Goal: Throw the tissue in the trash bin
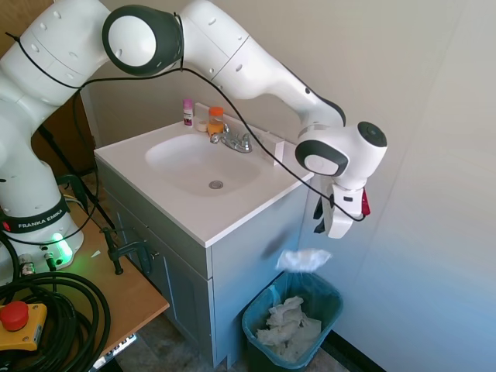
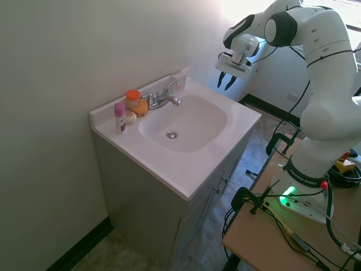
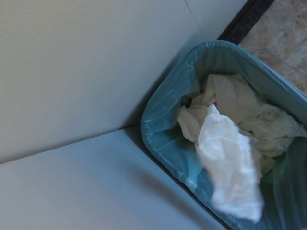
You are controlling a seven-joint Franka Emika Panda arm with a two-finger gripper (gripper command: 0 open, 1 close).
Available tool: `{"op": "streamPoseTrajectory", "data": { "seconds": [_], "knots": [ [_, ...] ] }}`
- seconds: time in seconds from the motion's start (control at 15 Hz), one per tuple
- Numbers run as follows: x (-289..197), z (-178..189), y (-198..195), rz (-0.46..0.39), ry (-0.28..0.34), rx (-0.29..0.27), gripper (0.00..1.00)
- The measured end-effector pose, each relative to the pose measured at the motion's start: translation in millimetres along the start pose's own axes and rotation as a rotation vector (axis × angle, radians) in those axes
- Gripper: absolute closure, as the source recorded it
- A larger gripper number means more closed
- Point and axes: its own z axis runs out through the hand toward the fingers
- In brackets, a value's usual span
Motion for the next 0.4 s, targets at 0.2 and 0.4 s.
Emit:
{"op": "streamPoseTrajectory", "data": {
  "seconds": [0.2,0.4],
  "knots": [
    [-23,-50,4,-0.061,0.015,0.069,0.00],
    [-57,-119,20,-0.101,0.049,0.130,0.00]
  ]
}}
